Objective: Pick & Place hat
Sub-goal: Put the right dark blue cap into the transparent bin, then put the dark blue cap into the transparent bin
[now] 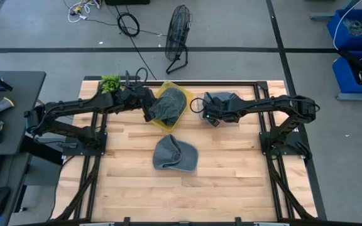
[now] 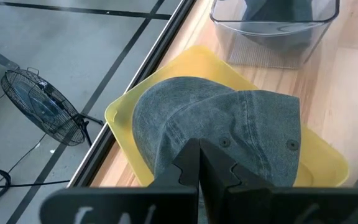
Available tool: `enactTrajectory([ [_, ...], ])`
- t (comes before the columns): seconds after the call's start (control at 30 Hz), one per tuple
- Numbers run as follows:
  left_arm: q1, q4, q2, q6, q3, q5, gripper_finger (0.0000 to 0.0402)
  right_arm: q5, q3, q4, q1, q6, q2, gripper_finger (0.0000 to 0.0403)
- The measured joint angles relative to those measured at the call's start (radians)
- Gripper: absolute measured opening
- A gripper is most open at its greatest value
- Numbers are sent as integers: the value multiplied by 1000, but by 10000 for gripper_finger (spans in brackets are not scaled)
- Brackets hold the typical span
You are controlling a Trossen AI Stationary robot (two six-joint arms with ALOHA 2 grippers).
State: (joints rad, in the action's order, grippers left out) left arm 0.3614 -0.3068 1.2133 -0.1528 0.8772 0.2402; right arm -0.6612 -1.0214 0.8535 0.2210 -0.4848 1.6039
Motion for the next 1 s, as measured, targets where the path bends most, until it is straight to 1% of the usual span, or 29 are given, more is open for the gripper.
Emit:
enactTrajectory([
  [0.1,0,0,0,1,0,0,3,11,0,2,9,34,-1,105],
  [0.27,0,0,0,2,0,0,3,110,-70,63,1,88,-2,145],
  [0.4,0,0,0,2,0,0,3,124,-185,148,-27,112,-2,154],
  [0.5,0,0,0,2,0,0,3,123,-289,227,-55,109,-3,153],
  [0.57,-2,0,0,2,0,-8,3,123,-341,237,-78,100,-5,149],
  [0.67,-13,-1,0,-14,0,-85,3,139,-394,237,-121,109,-5,140],
  [0.73,-30,-4,0,-49,0,-164,3,144,-406,237,-148,108,-5,134],
  [0.87,-81,-6,0,-116,0,-311,3,208,-404,225,-190,101,-4,128],
  [0.93,-110,-7,0,-140,0,-364,3,259,-382,165,-212,102,-2,128],
  [1.0,-139,-8,0,-147,0,-381,3,319,-345,76,-233,109,0,128],
])
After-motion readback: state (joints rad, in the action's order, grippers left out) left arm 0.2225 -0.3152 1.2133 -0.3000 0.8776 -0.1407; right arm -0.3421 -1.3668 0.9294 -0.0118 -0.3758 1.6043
